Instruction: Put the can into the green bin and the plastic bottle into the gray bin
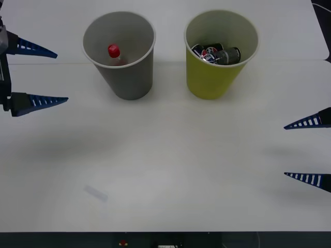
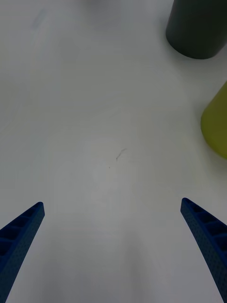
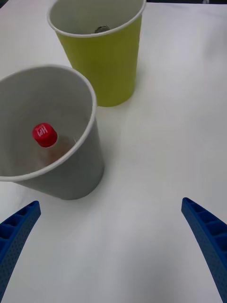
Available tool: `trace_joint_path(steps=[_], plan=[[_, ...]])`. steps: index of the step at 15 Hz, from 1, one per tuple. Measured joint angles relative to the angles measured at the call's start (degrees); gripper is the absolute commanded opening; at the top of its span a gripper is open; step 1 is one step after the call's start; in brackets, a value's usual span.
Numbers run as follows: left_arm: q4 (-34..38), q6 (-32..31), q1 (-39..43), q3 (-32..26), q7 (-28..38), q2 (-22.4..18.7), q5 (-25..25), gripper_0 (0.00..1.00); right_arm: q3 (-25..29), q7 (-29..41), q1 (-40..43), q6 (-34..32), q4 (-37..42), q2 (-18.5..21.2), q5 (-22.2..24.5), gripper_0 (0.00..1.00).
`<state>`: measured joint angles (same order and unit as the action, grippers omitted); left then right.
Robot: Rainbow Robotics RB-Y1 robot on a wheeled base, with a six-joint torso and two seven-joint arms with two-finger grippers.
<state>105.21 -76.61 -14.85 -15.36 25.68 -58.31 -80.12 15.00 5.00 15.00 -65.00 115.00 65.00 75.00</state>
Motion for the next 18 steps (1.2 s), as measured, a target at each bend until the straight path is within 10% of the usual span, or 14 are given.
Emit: trace_joint_path(steps=[18], plan=[[3.32, 0.05, 25.02, -6.97, -20.99, -3.31, 10.72, 1.00, 0.00, 0.00, 0.00, 0.00, 0.00, 0.00, 0.00, 1.00]])
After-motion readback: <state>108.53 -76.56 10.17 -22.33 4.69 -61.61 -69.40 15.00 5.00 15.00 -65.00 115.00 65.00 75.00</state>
